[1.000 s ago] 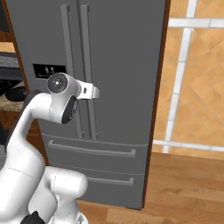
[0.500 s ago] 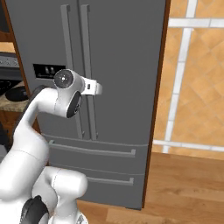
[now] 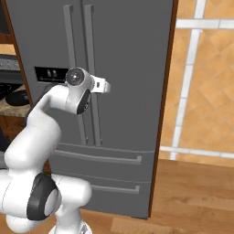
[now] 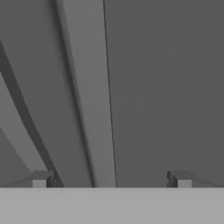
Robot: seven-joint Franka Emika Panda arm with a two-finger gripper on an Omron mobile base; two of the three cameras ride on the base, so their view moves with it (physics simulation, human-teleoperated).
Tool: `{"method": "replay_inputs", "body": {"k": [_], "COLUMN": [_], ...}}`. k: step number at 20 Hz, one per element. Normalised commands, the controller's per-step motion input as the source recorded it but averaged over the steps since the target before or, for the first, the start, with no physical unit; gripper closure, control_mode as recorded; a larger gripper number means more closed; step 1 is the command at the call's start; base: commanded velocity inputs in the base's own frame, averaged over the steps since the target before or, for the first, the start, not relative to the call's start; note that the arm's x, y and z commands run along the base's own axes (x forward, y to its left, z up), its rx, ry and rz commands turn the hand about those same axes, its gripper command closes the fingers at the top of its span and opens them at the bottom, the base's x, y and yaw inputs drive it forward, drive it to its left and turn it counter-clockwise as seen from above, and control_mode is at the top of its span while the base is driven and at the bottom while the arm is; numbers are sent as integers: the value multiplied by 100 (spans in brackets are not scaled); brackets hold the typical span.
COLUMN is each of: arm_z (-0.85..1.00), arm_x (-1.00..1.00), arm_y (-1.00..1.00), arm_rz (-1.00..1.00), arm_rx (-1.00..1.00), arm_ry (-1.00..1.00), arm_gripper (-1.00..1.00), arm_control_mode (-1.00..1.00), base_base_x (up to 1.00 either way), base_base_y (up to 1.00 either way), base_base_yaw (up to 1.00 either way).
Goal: Grab a lemon wedge from the fridge and one ice cube from the ice bowl, and put them in the glass of lemonade.
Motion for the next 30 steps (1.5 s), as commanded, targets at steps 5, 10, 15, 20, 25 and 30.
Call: {"method": "replay_inputs", "body": {"k": [5, 10, 15, 20, 25, 30], "arm_z": [-13, -11, -27, -42, -10, 16], "arm_x": [65, 61, 55, 50, 46, -2], "arm_y": [2, 0, 0, 0, 0, -1], "arm_rz": [0, 0, 0, 0, 0, 0], "arm_rx": [0, 0, 0, 0, 0, 0], "arm_ry": [0, 0, -9, -18, 0, 17], "arm_gripper": [-100, -100, -100, -100, 100, 100], "arm_control_mode": [-100, -100, -100, -100, -100, -100], "base_base_x": [0, 0, 0, 0, 0, 0], "base_base_y": [0, 0, 0, 0, 0, 0], "base_base_yaw": [0, 0, 0, 0, 0, 0]}}
